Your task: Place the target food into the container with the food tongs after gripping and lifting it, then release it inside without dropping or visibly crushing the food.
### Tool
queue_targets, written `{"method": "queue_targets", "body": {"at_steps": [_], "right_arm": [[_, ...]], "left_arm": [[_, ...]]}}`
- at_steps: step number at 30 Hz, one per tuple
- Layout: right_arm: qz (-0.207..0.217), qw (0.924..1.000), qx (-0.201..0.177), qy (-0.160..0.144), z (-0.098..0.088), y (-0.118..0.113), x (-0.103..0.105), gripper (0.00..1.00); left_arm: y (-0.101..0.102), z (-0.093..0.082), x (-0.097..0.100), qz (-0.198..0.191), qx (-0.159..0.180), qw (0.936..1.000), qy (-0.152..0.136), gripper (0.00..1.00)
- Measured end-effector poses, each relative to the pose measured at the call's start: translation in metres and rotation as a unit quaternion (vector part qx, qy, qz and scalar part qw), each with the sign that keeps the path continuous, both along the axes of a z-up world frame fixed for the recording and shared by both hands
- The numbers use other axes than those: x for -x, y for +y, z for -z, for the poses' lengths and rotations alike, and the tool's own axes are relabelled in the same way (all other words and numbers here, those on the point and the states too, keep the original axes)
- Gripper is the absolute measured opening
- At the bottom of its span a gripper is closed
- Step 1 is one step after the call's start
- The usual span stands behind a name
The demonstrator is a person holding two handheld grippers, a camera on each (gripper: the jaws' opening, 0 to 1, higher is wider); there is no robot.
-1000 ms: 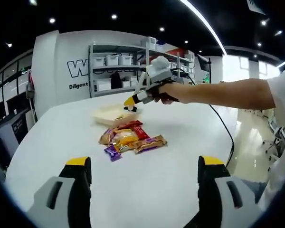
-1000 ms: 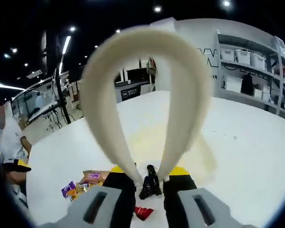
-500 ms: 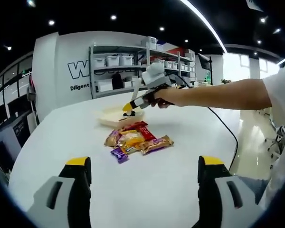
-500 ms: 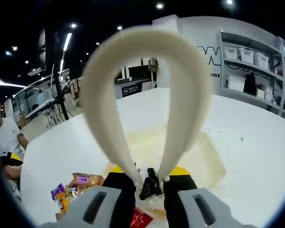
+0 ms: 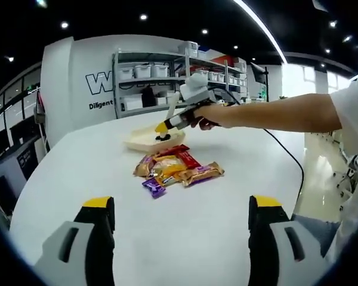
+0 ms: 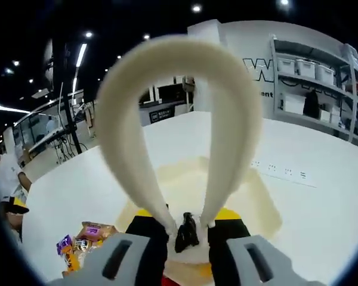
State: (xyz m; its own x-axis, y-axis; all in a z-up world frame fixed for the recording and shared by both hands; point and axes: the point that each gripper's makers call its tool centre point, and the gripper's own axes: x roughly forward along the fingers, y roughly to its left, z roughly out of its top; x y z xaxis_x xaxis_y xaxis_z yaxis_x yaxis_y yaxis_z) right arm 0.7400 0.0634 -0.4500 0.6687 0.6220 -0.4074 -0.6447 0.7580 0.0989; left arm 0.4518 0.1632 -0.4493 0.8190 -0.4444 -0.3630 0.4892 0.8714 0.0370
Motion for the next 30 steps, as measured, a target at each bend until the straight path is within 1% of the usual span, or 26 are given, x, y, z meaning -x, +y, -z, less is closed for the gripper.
{"method": "queue_targets", "body": {"at_steps": [2, 8, 13, 15, 19, 21, 23, 25, 27, 28, 30], "right_arm": [[0.004, 1.0000, -0.007, 0.004, -0.003, -0.002, 0.000, 0.18], [0.004, 1.0000, -0.005, 0.001, -0.007, -0.008, 0.007, 0.17], [0.000, 1.0000, -0.004, -0.002, -0.014, -0.011, 0.017, 0.17], [-0.002, 1.0000, -0.003, -0.002, -0.016, -0.011, 0.017, 0.17], [-0.004, 1.0000, -0.004, -0.004, -0.023, -0.013, 0.025, 0.17], [-0.008, 0.9998, -0.001, -0.019, -0.030, -0.014, 0.030, 0.17], [-0.009, 0.9999, -0.006, -0.013, -0.032, -0.015, 0.037, 0.17], [-0.010, 0.9998, -0.004, -0.018, -0.035, -0.016, 0.039, 0.17], [-0.011, 0.9998, -0.005, -0.019, -0.039, -0.018, 0.046, 0.17], [-0.011, 0.9998, -0.007, -0.018, -0.040, -0.020, 0.048, 0.17], [-0.008, 0.9996, -0.025, -0.009, -0.044, -0.023, 0.051, 0.17]], "left_arm": [[-0.001, 0.000, 0.000, 0.001, 0.001, 1.0000, 0.001, 0.91], [-0.005, 0.002, 0.002, 0.001, 0.000, 1.0000, 0.004, 0.92], [-0.008, -0.002, 0.006, 0.002, 0.003, 1.0000, 0.001, 0.92], [-0.009, -0.003, 0.008, 0.002, 0.002, 1.0000, -0.001, 0.92], [-0.012, -0.007, 0.010, 0.005, 0.004, 1.0000, -0.004, 0.92], [-0.013, -0.008, 0.011, 0.006, 0.009, 0.9999, -0.006, 0.92], [-0.013, -0.008, 0.011, 0.004, 0.015, 0.9999, -0.003, 0.92], [-0.012, -0.007, 0.012, 0.004, 0.017, 0.9998, -0.003, 0.92], [-0.012, -0.006, 0.014, 0.003, 0.016, 0.9999, -0.003, 0.92], [-0.013, -0.006, 0.014, 0.003, 0.015, 0.9999, -0.002, 0.92], [-0.015, -0.006, 0.016, 0.004, 0.015, 0.9999, -0.003, 0.93]]}}
